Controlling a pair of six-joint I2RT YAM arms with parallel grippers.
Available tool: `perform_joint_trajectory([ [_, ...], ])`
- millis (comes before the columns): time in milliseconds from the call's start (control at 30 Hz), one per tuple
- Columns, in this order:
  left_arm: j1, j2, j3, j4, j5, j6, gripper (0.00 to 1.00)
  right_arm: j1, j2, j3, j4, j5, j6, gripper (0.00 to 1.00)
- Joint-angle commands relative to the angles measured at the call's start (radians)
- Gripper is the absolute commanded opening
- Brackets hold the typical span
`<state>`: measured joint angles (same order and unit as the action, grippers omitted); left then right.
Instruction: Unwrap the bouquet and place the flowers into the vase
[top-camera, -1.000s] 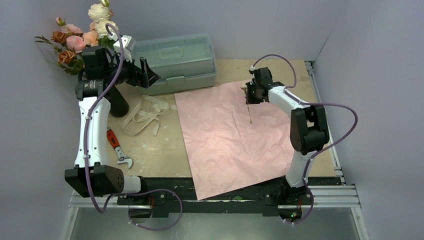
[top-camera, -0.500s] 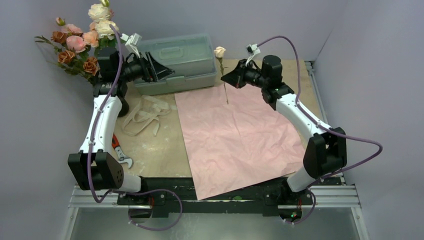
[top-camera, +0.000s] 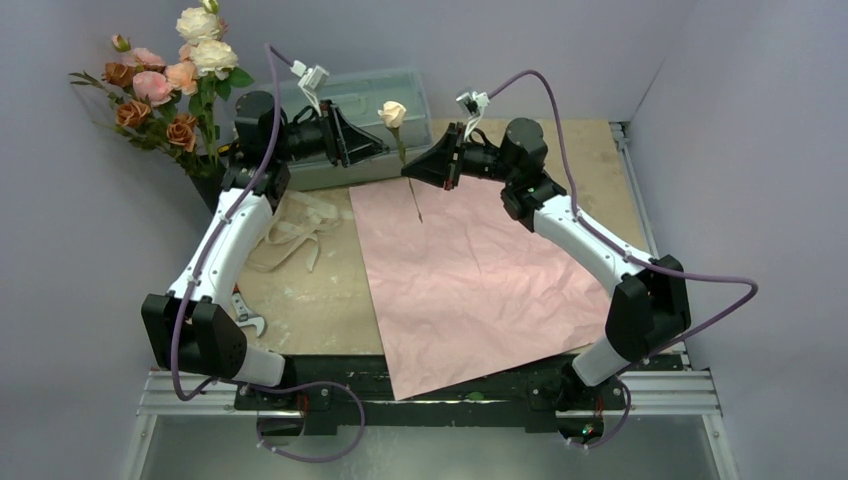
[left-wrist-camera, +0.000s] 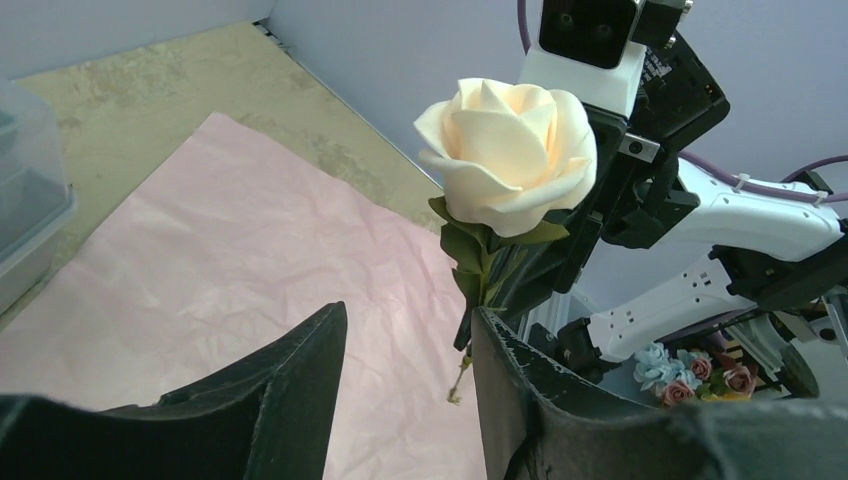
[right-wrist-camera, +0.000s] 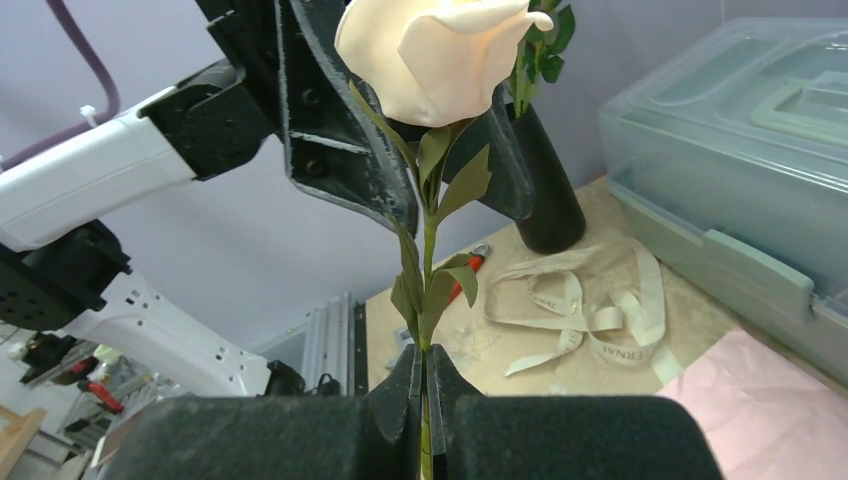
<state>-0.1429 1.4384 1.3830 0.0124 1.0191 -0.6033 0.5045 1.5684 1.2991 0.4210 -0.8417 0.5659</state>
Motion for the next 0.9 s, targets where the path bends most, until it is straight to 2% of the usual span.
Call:
perform_joint_trajectory([
  [0, -0.029, -0.005, -0.017, 0.103, 0.019, -0.028, 0.47, 0.009, -0.041, -0.019, 0.088, -0.056, 0.055, 0.0],
  [200, -0.07, -0.013, -0.033, 0.146, 0.023, -0.035, 0.45, 0.021, -0.032, -0.021, 0.099, -0.078, 0.076, 0.0],
  [300, -0.073, -0.008, -0.03, 0.168, 0.028, -0.044, 0.41, 0.03, -0.028, -0.021, 0.105, -0.09, 0.081, 0.0],
  [400, -0.073, -0.007, -0.032, 0.178, 0.03, -0.054, 0.27, 0.034, -0.028, -0.023, 0.108, -0.094, 0.081, 0.0],
  [500, -0.073, -0.017, -0.028, 0.178, 0.026, -0.054, 0.04, 0.034, -0.027, -0.026, 0.106, -0.096, 0.081, 0.0],
  [533, -0.073, -0.022, -0.024, 0.157, 0.022, -0.036, 0.0, 0.034, -0.027, -0.028, 0.105, -0.097, 0.081, 0.0],
  [600, -0.072, -0.034, -0.002, 0.059, 0.015, 0.042, 0.0, 0.035, -0.027, -0.031, 0.099, -0.101, 0.081, 0.0],
  [633, -0.068, -0.04, 0.008, 0.015, 0.008, 0.077, 0.0, 0.035, -0.027, -0.035, 0.096, -0.106, 0.082, 0.08],
  [733, -0.004, -0.073, 0.004, -0.063, -0.005, 0.105, 0.0, 0.032, -0.025, -0.038, 0.077, -0.13, 0.082, 0.46],
  [833, 0.111, -0.109, -0.011, -0.091, -0.015, 0.108, 0.0, 0.03, -0.033, -0.04, 0.03, -0.131, 0.046, 0.65],
  [867, 0.15, -0.12, -0.009, -0.111, -0.021, 0.122, 0.0, 0.031, -0.038, -0.041, 0.02, -0.129, 0.034, 0.68],
])
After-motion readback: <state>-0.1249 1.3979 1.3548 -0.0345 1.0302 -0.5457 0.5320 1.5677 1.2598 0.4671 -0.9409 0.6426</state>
